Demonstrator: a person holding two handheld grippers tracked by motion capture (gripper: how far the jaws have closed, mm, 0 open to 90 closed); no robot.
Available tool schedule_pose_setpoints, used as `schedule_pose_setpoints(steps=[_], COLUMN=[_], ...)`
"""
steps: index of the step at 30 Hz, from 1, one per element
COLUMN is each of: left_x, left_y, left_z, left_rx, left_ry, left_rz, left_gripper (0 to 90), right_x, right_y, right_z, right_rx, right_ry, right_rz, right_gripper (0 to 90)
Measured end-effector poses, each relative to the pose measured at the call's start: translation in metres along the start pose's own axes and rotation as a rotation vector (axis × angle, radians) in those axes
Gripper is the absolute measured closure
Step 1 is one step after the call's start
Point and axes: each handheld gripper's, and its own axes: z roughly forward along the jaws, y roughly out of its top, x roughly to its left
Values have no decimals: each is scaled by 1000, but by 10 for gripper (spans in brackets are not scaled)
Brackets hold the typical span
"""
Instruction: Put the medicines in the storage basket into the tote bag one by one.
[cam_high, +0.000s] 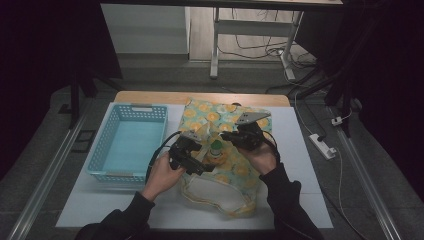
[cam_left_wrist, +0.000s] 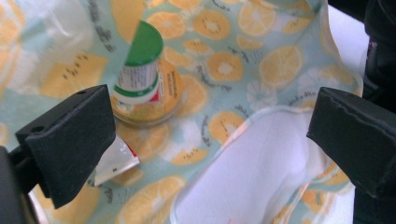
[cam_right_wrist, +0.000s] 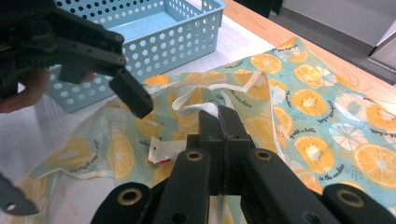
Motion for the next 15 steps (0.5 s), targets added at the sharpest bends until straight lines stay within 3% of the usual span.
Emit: schedule_pose_setpoints(steps=[4,9,15], left_x=[-3,-7,-7], left_y=[-7,-17,-27], left_z=[-1,2,1], left_rx=[12,32,7], left_ry=[16,6,-37], left_rz=[30,8,0], left_gripper=[18,0,0], right_x=[0,1,1], right_y=[0,0,1], right_z=[0,0,-1], right_rx=[0,0,0], right_ry=[0,1,3], right_rz=[0,-2,-3], right_gripper=[899,900,900])
